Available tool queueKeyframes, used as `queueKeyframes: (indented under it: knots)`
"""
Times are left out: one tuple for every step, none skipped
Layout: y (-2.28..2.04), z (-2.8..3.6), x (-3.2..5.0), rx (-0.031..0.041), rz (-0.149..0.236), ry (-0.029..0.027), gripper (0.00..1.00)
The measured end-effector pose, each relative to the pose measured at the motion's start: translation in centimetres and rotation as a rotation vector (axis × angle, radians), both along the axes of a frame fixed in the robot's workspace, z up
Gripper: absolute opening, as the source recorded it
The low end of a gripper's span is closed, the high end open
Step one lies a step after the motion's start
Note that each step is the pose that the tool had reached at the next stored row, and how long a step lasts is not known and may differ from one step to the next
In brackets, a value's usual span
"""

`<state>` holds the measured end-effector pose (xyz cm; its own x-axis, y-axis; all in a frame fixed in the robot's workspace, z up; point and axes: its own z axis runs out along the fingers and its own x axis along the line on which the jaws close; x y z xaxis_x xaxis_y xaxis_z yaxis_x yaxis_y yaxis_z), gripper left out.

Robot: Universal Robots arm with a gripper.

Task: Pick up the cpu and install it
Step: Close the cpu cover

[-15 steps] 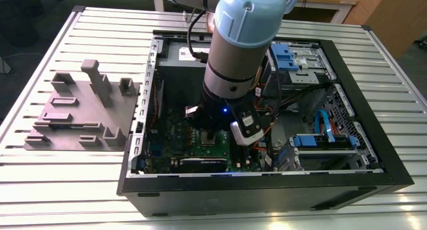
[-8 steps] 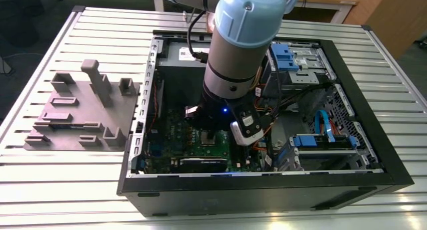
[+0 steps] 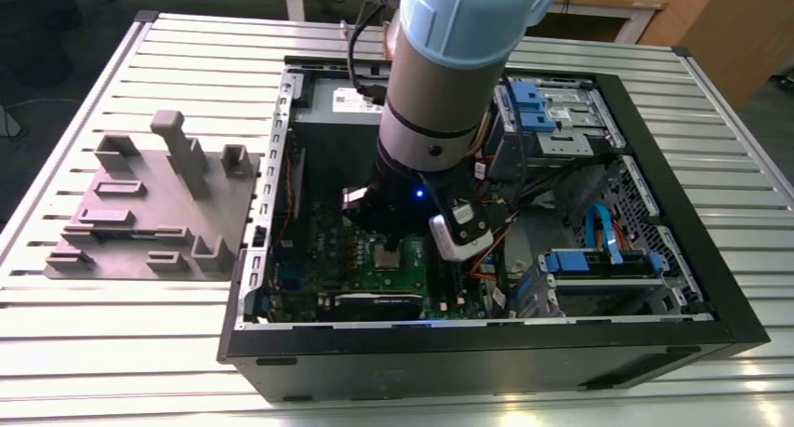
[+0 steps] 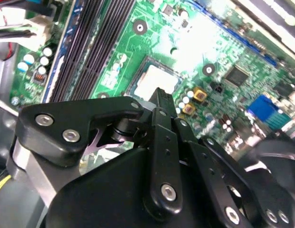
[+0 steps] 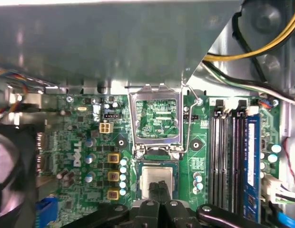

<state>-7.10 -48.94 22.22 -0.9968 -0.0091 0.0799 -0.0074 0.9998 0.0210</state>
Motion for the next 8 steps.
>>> queueKeyframes:
  knots:
    - [0.05, 0.40, 0.00, -0.0001, 0.000, 0.0000, 0.11]
    - [0.09, 0.83, 0.01, 0.0000, 0.000, -0.0001, 0.11]
    - [0.14, 1.28, 0.00, 0.0001, 0.000, -0.0001, 0.11]
    - [0.19, 1.73, 0.00, 0.0000, 0.000, -0.0001, 0.11]
    - [0.23, 2.18, 0.00, 0.0001, 0.000, -0.0001, 0.11]
    - [0.29, 2.60, 0.00, -0.0001, 0.000, -0.0001, 0.11]
    - [0.36, 2.94, 0.00, 0.0000, 0.000, -0.0001, 0.11]
    - [0.46, 3.30, 0.00, 0.0001, 0.000, -0.0001, 0.11]
